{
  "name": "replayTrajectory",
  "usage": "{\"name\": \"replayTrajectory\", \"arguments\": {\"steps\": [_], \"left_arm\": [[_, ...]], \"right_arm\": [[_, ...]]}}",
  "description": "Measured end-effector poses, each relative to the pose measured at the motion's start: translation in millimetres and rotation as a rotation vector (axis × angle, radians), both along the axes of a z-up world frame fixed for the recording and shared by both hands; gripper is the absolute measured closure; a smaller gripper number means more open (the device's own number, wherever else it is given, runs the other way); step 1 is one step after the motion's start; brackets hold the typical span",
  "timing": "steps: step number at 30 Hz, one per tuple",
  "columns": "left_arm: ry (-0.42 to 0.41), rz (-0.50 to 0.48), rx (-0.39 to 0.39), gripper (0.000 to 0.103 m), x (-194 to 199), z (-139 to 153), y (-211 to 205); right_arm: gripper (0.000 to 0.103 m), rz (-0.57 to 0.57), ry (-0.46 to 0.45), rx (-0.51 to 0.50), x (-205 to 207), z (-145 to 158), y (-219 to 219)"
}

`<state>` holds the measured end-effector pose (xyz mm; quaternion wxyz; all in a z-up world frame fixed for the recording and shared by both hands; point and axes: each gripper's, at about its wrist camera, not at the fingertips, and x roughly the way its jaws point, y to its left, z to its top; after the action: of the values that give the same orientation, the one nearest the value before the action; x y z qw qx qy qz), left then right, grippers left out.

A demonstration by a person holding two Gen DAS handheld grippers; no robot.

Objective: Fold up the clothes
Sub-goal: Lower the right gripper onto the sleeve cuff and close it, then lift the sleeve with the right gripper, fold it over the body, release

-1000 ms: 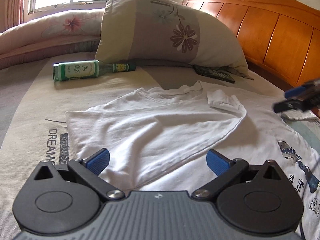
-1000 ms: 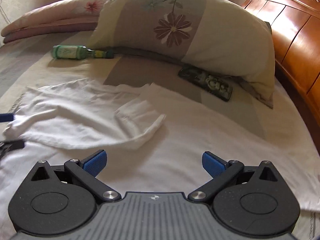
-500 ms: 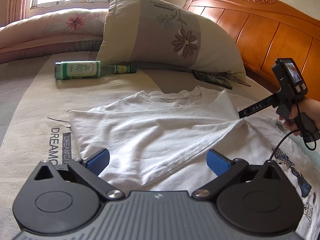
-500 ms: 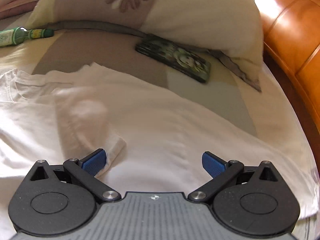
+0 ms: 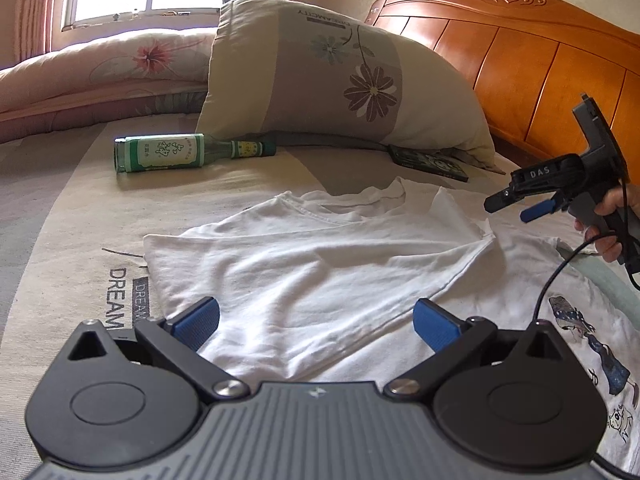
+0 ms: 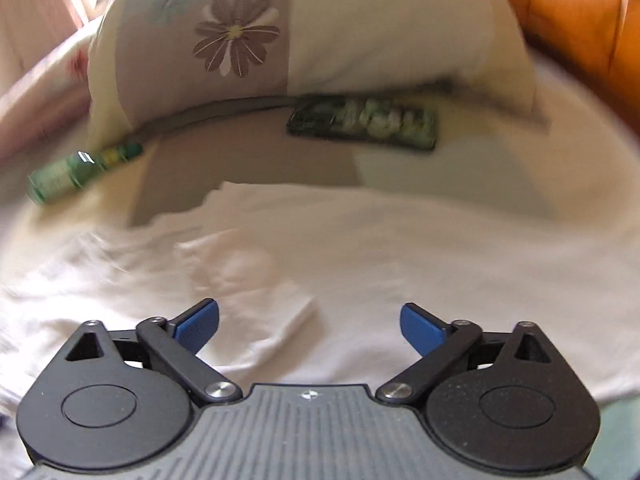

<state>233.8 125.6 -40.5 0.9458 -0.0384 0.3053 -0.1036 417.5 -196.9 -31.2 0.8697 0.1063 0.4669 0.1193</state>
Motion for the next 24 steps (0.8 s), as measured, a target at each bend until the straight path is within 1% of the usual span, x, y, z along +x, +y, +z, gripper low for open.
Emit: {"name": "replayTrajectory", "arguments": {"steps": [1,2,4,5,6,7,11,12,13,14,17,21,24], "left_arm": [[-0.004,0.001,-0.004,0.001,-0.4,0.8,0.5],[-0.007,-0.001,-0.008,0.001,-0.7,1.5,0.6],[-0.010,-0.007,-0.010,0.001,-1.1,2.2,-0.3],[-0.012,-0.010,-0.009,0.001,-1.2,2.4,-1.0],[-0.011,-0.012,-0.005,0.001,-1.1,2.1,-2.1],[-0.009,-0.014,-0.002,0.001,-0.9,1.6,-3.0],[-0.003,-0.020,0.000,0.001,-0.1,-0.3,-4.8],[-0.002,-0.021,0.001,0.001,-0.1,-0.5,-5.2],[-0.002,-0.021,0.001,0.001,-0.2,-0.7,-5.4],[-0.002,-0.021,0.001,0.001,-0.4,-0.5,-5.3],[-0.006,-0.022,-0.002,0.001,-1.2,0.3,-4.7],[-0.007,-0.020,-0.007,0.001,-1.0,0.7,-3.9],[-0.007,-0.022,-0.008,0.001,-0.6,0.3,-4.0]], "right_arm": [[0.017,-0.011,0.032,0.098,-0.2,-3.8,-7.2],[0.020,-0.016,0.054,0.167,-1.4,-7.8,-11.8],[0.036,-0.022,0.089,0.255,-3.0,-17.0,-16.7],[0.040,-0.026,0.097,0.275,-2.0,-20.6,-17.3],[0.048,-0.030,0.095,0.281,-0.2,-23.1,-16.9],[0.052,-0.033,0.093,0.288,1.9,-25.6,-16.5],[0.056,-0.066,0.076,0.333,12.8,-35.9,-20.5],[0.064,-0.078,0.069,0.319,13.1,-37.3,-21.9],[0.084,-0.090,0.063,0.305,13.4,-38.6,-23.3],[0.093,-0.101,0.057,0.294,13.5,-40.0,-24.9],[0.094,-0.113,0.037,0.312,5.1,-41.2,-31.2],[0.095,-0.142,-0.028,0.289,-17.5,-26.1,-37.5],[0.094,-0.165,-0.046,0.248,-37.5,-18.6,-40.7]]}}
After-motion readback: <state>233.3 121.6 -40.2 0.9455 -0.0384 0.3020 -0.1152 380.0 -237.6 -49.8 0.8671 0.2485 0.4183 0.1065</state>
